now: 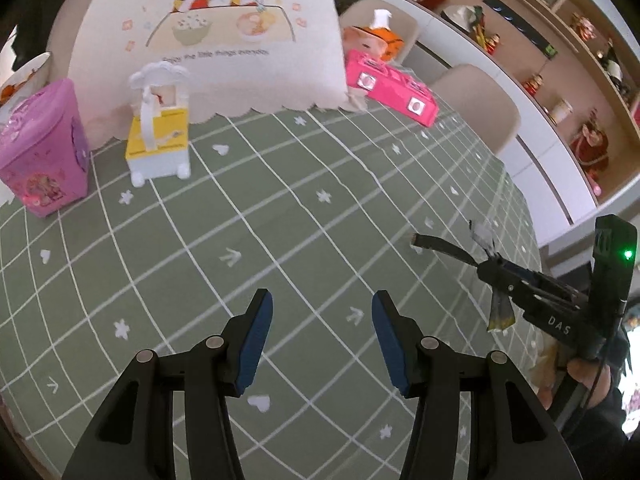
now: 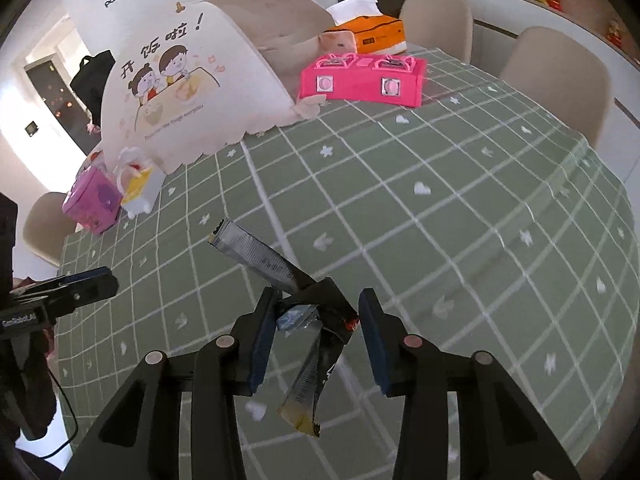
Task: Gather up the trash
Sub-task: 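Grasp the dark foil wrapper with right tool and lift it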
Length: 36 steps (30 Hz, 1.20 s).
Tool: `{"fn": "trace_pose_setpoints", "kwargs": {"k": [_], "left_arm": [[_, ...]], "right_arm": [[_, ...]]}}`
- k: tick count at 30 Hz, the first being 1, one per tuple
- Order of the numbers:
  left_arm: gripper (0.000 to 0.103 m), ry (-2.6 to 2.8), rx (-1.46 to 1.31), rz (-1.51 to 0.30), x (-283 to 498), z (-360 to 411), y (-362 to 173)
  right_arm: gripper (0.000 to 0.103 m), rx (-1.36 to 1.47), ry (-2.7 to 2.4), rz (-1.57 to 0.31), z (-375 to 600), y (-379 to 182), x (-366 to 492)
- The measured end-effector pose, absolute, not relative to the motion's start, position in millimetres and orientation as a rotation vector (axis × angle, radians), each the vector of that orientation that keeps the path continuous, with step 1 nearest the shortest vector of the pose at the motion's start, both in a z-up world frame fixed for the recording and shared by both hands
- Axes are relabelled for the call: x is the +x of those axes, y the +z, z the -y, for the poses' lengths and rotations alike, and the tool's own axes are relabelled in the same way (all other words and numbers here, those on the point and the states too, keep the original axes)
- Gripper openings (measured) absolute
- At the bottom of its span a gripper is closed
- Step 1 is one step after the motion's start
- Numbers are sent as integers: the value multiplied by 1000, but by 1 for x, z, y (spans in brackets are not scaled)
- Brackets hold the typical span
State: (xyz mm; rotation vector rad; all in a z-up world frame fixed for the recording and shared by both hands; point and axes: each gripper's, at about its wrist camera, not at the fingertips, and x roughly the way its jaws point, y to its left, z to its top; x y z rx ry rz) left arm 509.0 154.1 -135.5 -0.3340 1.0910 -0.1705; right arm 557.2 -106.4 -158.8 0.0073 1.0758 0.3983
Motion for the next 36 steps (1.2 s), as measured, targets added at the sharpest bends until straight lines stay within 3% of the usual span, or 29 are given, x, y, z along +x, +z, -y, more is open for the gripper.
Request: {"fn": "trace_pose_setpoints", "kwargs": {"k": [19,36], "left_arm": [[53,-254,-290,-1075,473,-184,-127],[53,-446,-230,-1042,462,-163,-121]], "right_arm": [[39,70,267,-1089,90,-167,496],[49,100,75,-1030,88,-150,438]]}}
